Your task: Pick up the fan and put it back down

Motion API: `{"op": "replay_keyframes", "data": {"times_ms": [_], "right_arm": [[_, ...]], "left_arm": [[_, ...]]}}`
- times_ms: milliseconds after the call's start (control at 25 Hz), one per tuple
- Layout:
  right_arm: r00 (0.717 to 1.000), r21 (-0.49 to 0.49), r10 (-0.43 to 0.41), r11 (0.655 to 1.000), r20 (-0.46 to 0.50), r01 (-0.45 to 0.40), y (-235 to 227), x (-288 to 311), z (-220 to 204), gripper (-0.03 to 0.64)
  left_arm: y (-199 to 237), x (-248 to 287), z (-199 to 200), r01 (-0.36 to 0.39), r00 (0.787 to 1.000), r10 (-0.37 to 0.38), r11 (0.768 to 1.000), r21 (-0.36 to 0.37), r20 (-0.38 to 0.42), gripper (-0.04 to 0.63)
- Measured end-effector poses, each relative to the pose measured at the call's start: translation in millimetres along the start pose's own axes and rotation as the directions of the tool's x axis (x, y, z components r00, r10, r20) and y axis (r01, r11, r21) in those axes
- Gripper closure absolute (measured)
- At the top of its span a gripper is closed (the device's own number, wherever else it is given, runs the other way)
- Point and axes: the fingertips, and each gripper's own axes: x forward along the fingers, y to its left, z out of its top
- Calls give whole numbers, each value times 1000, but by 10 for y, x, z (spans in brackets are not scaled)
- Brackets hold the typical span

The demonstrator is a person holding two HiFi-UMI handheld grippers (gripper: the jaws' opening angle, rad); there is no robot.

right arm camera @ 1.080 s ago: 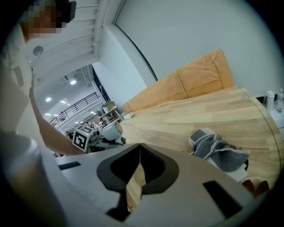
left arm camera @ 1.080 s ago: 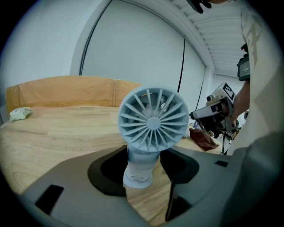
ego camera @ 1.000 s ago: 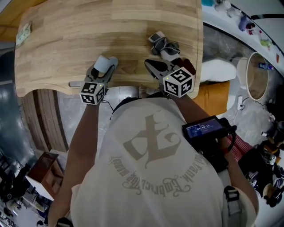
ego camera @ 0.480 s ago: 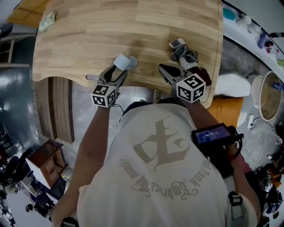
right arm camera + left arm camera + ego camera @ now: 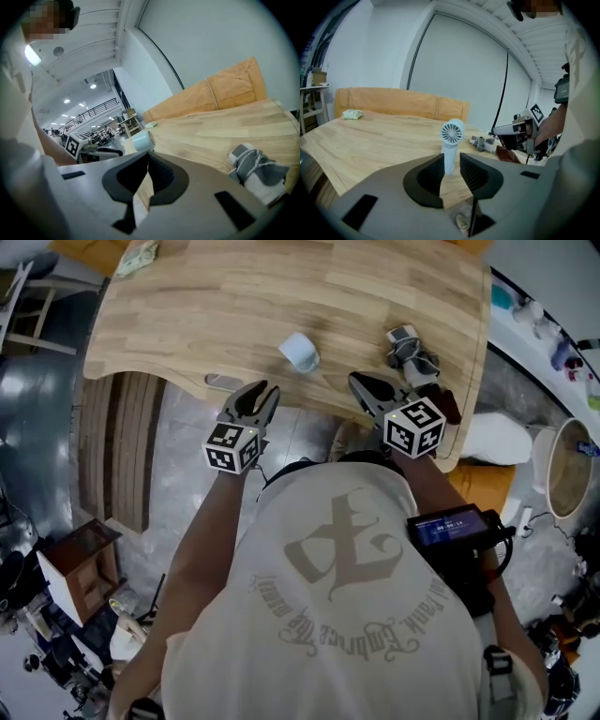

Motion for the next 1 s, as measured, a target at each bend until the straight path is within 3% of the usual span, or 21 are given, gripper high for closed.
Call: {"op": "replay_keyframes", "data": {"times_ms": [240, 520, 1000], "right_arm": [[1000, -55, 18, 998, 16, -17, 492, -58, -41, 603], [998, -109, 62, 992, 7, -61, 1002, -207, -286, 603], [1000, -104, 28, 994, 11, -26, 1423, -290, -575, 603]], "left_arm": [[-166, -493, -22, 17, 998, -15, 999, -27, 62, 581], [-359, -909, -276, 52, 996, -49, 998, -35, 76, 584], [-360, -1377, -586, 65, 995, -61, 997, -44, 81, 584]]}}
